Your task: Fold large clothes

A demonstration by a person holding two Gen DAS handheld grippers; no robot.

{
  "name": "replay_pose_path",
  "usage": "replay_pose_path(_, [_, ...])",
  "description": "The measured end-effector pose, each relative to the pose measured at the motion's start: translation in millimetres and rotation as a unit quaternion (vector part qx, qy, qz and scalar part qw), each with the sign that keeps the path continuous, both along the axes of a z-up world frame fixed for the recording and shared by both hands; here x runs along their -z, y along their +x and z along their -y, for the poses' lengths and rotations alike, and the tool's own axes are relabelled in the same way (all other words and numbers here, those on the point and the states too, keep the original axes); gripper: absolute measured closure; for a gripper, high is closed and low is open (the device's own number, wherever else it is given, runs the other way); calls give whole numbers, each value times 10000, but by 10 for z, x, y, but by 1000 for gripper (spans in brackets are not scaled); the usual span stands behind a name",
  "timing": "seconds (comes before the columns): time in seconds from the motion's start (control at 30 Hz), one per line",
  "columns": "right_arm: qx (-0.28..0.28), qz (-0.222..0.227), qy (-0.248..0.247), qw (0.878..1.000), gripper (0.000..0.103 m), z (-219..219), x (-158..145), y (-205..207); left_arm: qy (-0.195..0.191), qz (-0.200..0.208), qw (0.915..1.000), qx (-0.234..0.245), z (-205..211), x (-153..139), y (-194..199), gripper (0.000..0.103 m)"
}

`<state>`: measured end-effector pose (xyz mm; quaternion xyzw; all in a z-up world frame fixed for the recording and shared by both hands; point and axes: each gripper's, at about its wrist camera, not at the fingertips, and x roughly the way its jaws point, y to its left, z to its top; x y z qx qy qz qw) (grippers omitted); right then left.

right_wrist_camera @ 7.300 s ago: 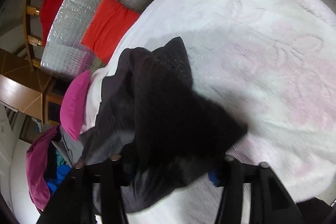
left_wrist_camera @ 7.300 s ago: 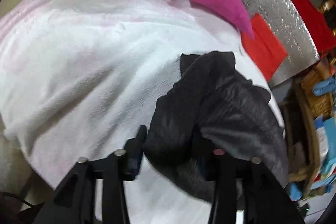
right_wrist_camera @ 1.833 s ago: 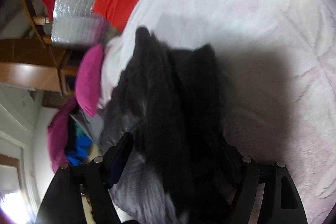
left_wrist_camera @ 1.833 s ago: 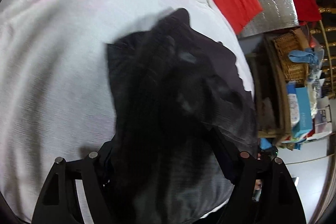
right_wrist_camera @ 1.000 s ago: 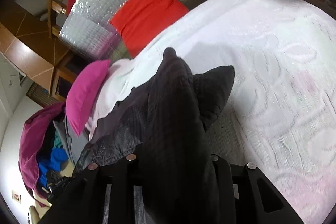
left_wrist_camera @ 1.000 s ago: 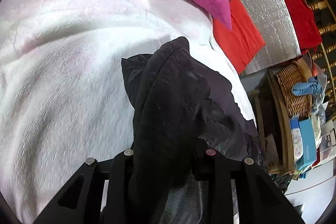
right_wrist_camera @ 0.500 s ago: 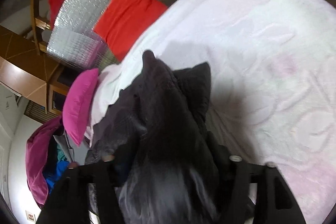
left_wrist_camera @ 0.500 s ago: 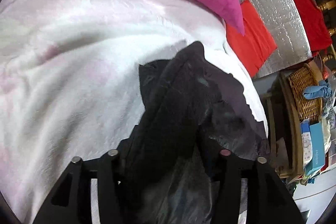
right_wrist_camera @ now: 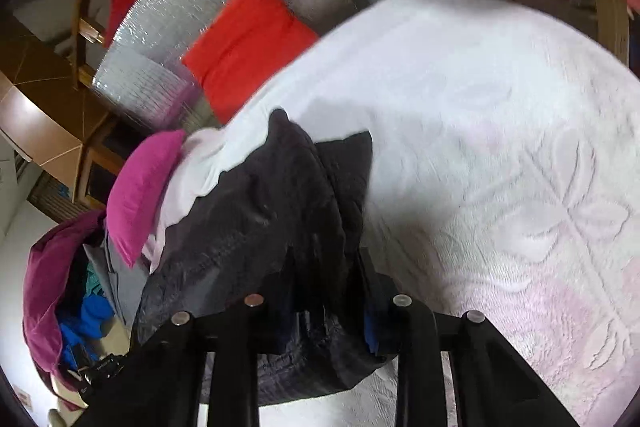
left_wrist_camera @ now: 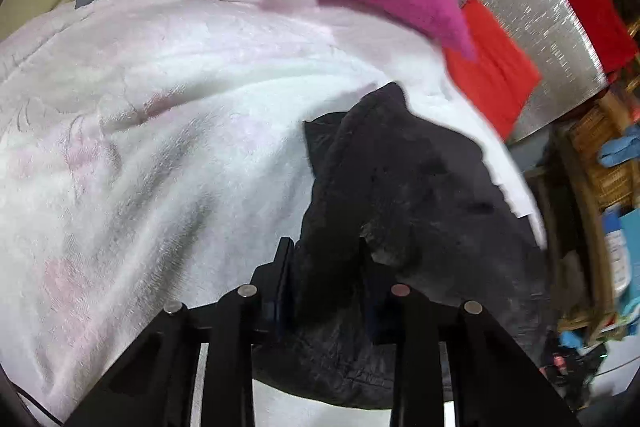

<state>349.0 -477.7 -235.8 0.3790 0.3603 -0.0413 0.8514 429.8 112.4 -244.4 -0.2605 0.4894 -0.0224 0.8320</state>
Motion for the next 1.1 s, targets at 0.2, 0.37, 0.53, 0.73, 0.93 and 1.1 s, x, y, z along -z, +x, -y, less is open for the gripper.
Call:
replay_pose_path(0.2, [26,-427,91,9990,71,24,226,129,123,-126,9998,-114,24,27,-7,70])
replay_pose_path(0.37, [430,-52,451,9980,43,165,77,-134,606,198,9975,-319,100,-232,-234,64])
replay_pose_path(0.53, [755,459,460,9950,36,213,-125,-506,1186,1015,9864,-514,248,-574,-588,44])
replay_pose_path(0.73, [399,418,829,9949,35,-34,-85,-674,1097,1070,9880,192,666,-548,-923,32])
replay_pose_path(0.93, [79,-115,1268,9918,34,-354,172,-512,-420,3,9991,56,573,-71,-942,32])
replay_pose_path(1.1, [297,-291,1398,9893,34,-392,336,-340,-536,-159,9966,-604,392,63,-855,32])
